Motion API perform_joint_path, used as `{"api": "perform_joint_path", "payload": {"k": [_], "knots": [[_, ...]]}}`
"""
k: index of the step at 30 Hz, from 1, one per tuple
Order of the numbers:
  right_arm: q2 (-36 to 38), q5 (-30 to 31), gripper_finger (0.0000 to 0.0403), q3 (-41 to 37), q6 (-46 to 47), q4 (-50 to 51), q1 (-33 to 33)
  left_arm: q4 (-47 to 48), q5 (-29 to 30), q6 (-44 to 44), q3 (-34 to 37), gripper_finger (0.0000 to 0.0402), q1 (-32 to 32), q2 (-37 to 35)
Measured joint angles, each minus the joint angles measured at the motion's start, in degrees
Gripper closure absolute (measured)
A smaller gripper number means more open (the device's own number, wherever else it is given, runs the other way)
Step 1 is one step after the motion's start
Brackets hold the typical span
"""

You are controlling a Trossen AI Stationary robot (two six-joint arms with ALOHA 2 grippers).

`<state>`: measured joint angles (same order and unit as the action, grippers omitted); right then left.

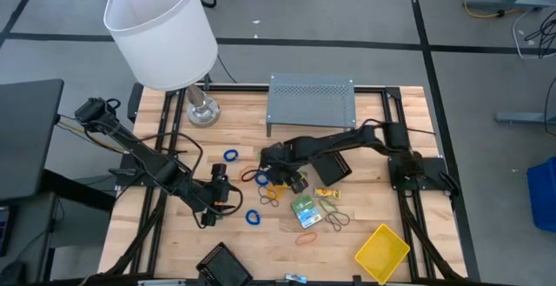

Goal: Pick & Place Office Desk Supplies
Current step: Put the yellow crayon box into the top black bin

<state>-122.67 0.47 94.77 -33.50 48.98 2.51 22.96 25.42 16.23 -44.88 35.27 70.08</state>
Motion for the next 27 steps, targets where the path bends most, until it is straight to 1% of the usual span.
{"api": "perform_joint_path", "payload": {"k": [4,7,10,20,24,27], "knots": [[-2.59,-1.47,0.0208,3.65,-2.64,4.91,-0.31,-0.02,-0.03,0.13,0.00,0.0167,0.00,0.00],[-3.45,-1.53,0.0215,4.54,-4.73,5.48,-0.27,-0.01,-0.03,0.20,0.00,0.0167,0.00,0.00],[-3.45,-1.83,0.0232,4.45,-6.72,5.58,-0.27,0.09,-0.01,0.20,0.00,0.0167,0.00,0.00],[-3.52,-2.29,0.0322,4.35,-12.55,5.93,-0.29,0.35,-0.01,-0.19,0.00,0.0167,-0.02,0.02],[-3.63,0.94,0.0389,4.32,-12.73,5.20,-0.24,0.37,0.00,-0.15,0.00,0.0167,-0.02,0.02],[-3.65,2.61,0.0398,4.28,-12.41,5.20,-0.12,0.35,0.01,-0.29,0.00,0.0167,-0.02,0.02]]}}
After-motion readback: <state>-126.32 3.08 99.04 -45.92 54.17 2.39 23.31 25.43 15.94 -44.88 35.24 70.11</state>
